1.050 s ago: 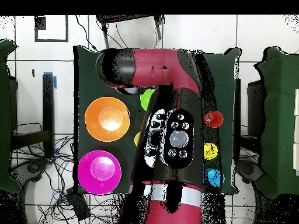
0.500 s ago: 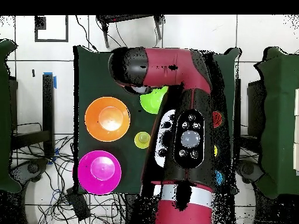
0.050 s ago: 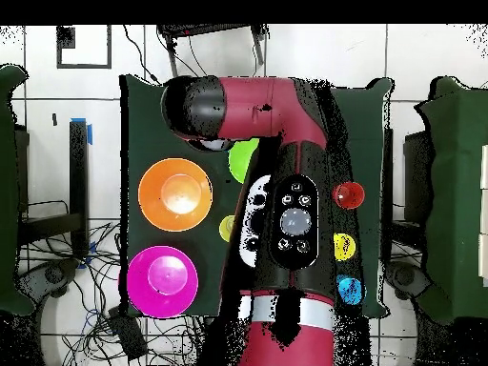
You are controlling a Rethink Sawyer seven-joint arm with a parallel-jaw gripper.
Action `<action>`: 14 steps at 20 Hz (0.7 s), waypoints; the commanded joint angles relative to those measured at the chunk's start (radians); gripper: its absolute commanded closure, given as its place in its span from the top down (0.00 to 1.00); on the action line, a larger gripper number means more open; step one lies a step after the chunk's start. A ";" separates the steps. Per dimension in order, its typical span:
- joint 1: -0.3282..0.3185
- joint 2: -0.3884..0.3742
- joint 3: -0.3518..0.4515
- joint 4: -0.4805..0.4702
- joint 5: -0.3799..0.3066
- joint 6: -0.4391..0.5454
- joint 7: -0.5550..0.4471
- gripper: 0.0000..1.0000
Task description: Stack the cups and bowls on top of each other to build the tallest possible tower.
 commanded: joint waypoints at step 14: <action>-0.041 0.031 0.123 0.129 -0.047 -0.096 -0.139 1.00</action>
